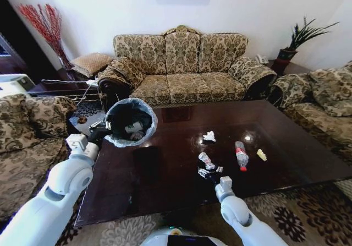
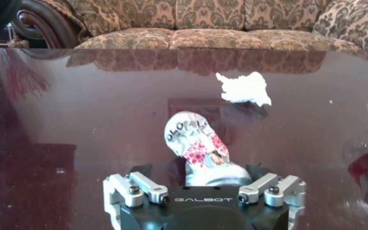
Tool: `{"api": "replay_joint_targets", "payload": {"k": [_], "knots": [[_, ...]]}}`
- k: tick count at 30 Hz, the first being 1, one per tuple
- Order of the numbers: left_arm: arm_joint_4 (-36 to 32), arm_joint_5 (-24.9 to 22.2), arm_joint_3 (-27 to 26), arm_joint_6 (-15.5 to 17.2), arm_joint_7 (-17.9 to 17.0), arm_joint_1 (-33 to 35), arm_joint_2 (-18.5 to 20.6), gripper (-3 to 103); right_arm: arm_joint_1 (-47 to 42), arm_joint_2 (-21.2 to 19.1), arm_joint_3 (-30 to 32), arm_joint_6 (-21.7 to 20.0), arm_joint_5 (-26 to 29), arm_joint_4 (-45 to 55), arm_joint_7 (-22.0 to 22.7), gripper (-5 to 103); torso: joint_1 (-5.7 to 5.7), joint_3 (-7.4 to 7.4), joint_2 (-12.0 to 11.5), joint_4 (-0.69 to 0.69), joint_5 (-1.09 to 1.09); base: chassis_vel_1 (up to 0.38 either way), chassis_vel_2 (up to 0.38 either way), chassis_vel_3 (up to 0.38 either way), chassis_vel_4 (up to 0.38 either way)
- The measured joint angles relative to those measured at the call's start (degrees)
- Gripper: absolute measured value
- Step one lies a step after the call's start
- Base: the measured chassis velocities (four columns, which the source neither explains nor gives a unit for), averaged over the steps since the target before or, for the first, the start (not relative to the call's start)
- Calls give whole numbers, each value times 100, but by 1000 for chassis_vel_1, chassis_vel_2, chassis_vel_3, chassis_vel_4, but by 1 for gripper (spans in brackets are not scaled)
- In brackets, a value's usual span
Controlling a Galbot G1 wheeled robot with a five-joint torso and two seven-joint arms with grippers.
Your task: Move to the front of the table and place the trash on the table into the trash bin.
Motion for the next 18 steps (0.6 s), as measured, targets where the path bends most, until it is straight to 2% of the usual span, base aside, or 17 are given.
{"api": "replay_joint_targets", "payload": {"k": [1, 2, 4, 6, 9, 10, 13, 18], "knots": [[2, 0, 9, 0, 2, -4, 0, 1, 5, 24, 0, 25, 0, -31, 0, 90, 0, 0, 0, 0, 1, 0, 0, 0, 0], [2, 0, 9, 0, 2, -4, 0, 1, 5, 24, 0, 25, 0, -31, 0, 90, 0, 0, 0, 0, 1, 0, 0, 0, 0], [20, 0, 22, 0, 3, -23, 5, 1, 11, 58, -7, 73, 0, -85, 1, 80, 0, 0, 0, 0, 1, 0, 0, 0, 0], [30, 0, 28, 0, 3, -31, 9, 1, 15, 63, -9, 89, -5, -100, 2, 80, 0, 0, 0, 0, 1, 0, 0, 0, 0], [50, 2, 39, 0, 13, -44, 17, 1, 22, 71, -19, 117, -27, -110, 36, 63, 0, 0, -1, 0, 1, 0, 0, 0, 0], [50, 2, 39, 0, 13, -44, 17, 1, 22, 71, -19, 117, -27, -110, 36, 63, 0, 0, -1, 0, 1, 0, 0, 0, 0], [54, 11, 47, 0, 53, -46, 17, 1, 26, 71, -46, 120, -30, -86, 72, 51, 0, 0, -1, 0, 1, 0, 0, 0, 0], [54, 13, 49, 0, 55, -50, 18, 1, 42, 80, -76, 123, -37, -59, 130, 49, 0, 0, -1, 0, 1, 0, 0, 0, 0]]}}
